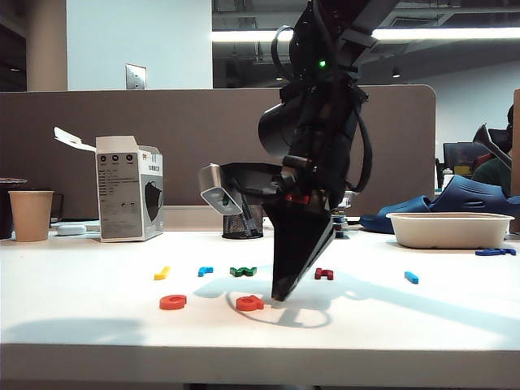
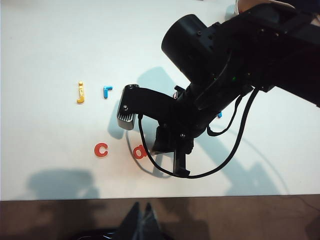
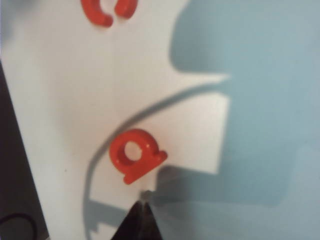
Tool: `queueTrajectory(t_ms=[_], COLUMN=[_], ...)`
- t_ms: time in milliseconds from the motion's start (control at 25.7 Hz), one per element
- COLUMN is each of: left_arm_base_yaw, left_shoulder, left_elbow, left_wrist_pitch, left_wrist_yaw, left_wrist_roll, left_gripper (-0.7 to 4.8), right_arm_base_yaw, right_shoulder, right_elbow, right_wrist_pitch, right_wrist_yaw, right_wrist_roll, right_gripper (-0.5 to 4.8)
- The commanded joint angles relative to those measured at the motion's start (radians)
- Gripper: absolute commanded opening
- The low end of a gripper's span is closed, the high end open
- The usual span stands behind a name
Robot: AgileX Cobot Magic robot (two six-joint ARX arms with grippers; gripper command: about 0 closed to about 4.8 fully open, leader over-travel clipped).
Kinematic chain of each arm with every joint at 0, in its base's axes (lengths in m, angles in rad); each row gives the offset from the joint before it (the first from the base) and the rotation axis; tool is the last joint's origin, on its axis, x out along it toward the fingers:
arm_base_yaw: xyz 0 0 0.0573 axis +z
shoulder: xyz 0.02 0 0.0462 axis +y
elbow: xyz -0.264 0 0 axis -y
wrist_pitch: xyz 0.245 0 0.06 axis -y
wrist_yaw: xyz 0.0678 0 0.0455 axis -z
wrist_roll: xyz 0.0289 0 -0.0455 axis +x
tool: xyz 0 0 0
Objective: Select the appropriate letters from the row of letter magnets placed on the table to arrange into the word "car".
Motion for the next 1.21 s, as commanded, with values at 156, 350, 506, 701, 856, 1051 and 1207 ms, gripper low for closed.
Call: queueTrajectory(t_ms=[156,350,506,701,856,1051,1207], left_arm_base_yaw=[0.000,0.000,0.000,0.000,0.000,0.000,0.000], left_shoulder=[-0.002,-0.002,-0.002,-0.002,-0.002,-0.002,-0.002], left_elbow=[0.004,0.004,0.004,0.004,0.004,0.004,0.004], left_wrist_pitch=[0.002,0.002,0.002,0.002,0.002,0.002,0.002], left_wrist_yaw=[-0.008,-0.008,-0.008,-0.008,-0.008,-0.008,-0.008], left_wrist_roll=[0.001,0.001,0.001,0.001,0.001,0.001,0.001], left_gripper=[-0.05,-0.05,-0.05,-0.05,-0.05,-0.05,-0.05], right_arm_base_yaw=[0.005,0.023,0.033,0.025,0.016,0.016,0.016], right_shoulder=[0.000,0.000,0.000,0.000,0.000,0.000,0.000], right_elbow=[0.003,0.003,0.003,0.003,0.003,0.003,0.003], right_wrist_pitch=[0.008,0.047,0.053,0.029,0.031,0.049,0.071], right_wrist_yaw=[-0.013,-0.037,-0.034,-0.016,0.018,0.018,0.018], right_wrist_roll=[0.003,0.024,0.025,0.024,0.024,0.025,0.032], right_gripper=[-0.04,-0.04,-0.04,-0.04,-0.04,-0.04,-0.04])
